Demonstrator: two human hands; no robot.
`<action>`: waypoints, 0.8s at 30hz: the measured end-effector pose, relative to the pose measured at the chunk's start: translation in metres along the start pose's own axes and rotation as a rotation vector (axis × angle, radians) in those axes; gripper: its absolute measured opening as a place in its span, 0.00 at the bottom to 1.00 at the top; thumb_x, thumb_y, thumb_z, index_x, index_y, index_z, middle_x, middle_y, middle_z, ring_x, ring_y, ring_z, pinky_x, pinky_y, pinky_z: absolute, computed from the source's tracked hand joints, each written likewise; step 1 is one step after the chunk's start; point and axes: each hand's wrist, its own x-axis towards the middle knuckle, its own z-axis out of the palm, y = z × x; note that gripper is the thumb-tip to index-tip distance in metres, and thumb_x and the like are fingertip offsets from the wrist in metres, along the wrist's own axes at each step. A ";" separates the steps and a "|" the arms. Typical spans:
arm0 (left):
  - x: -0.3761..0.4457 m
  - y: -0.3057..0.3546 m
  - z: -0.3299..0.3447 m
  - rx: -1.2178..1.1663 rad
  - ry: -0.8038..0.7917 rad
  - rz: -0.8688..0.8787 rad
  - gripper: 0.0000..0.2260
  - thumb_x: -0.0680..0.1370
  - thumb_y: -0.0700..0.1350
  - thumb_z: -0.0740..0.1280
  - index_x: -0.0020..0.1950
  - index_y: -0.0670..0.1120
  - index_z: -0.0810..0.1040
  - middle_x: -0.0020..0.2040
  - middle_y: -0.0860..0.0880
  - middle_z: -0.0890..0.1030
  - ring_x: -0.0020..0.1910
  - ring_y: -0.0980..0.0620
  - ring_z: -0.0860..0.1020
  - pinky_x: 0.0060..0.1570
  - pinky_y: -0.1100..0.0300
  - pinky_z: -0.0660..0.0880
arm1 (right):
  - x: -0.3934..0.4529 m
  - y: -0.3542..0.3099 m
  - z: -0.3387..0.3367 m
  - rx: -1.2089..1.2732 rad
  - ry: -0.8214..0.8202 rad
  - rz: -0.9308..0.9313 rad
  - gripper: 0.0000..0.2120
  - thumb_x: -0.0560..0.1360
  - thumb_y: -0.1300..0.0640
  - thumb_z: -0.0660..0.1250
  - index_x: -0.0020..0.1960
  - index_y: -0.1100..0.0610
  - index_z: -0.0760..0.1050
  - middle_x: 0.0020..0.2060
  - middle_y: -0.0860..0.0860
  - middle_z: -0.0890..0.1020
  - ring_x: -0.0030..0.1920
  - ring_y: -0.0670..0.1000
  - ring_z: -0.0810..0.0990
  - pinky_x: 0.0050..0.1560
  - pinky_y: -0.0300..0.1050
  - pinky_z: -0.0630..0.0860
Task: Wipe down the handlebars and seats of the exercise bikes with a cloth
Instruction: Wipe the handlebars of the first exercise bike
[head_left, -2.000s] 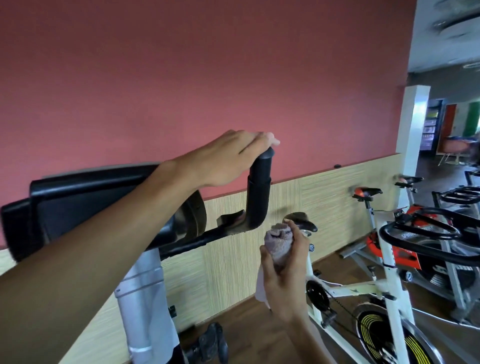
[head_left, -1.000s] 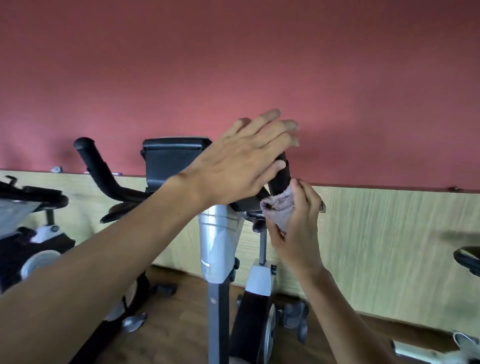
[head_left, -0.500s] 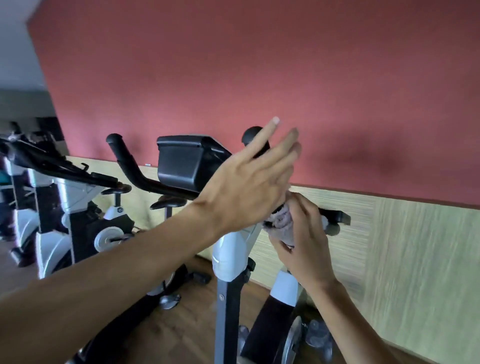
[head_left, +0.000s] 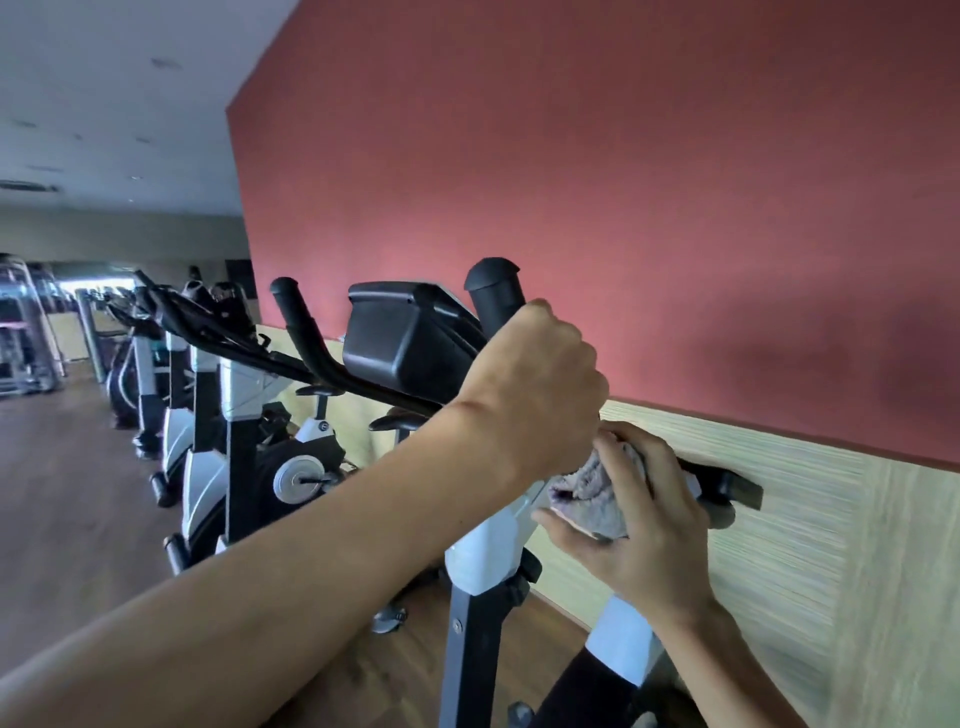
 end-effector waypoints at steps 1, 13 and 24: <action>0.001 0.002 0.000 -0.001 0.009 -0.006 0.17 0.84 0.47 0.55 0.35 0.49 0.61 0.33 0.49 0.63 0.30 0.51 0.59 0.48 0.53 0.63 | 0.002 0.001 0.000 0.004 0.003 -0.024 0.30 0.74 0.37 0.71 0.67 0.57 0.73 0.59 0.58 0.79 0.57 0.56 0.81 0.57 0.41 0.76; 0.000 0.035 0.022 0.222 0.174 -0.234 0.20 0.83 0.50 0.55 0.32 0.47 0.57 0.29 0.47 0.59 0.32 0.48 0.62 0.50 0.51 0.59 | -0.026 0.053 0.011 -0.118 0.192 -0.197 0.25 0.73 0.46 0.77 0.60 0.65 0.82 0.57 0.58 0.83 0.55 0.55 0.81 0.58 0.47 0.78; 0.003 0.043 0.044 0.268 0.325 -0.432 0.22 0.82 0.52 0.51 0.31 0.45 0.69 0.31 0.47 0.71 0.41 0.45 0.75 0.59 0.56 0.64 | -0.047 0.092 0.028 -0.278 0.361 -0.384 0.30 0.80 0.40 0.66 0.69 0.64 0.75 0.59 0.56 0.81 0.54 0.54 0.84 0.52 0.44 0.80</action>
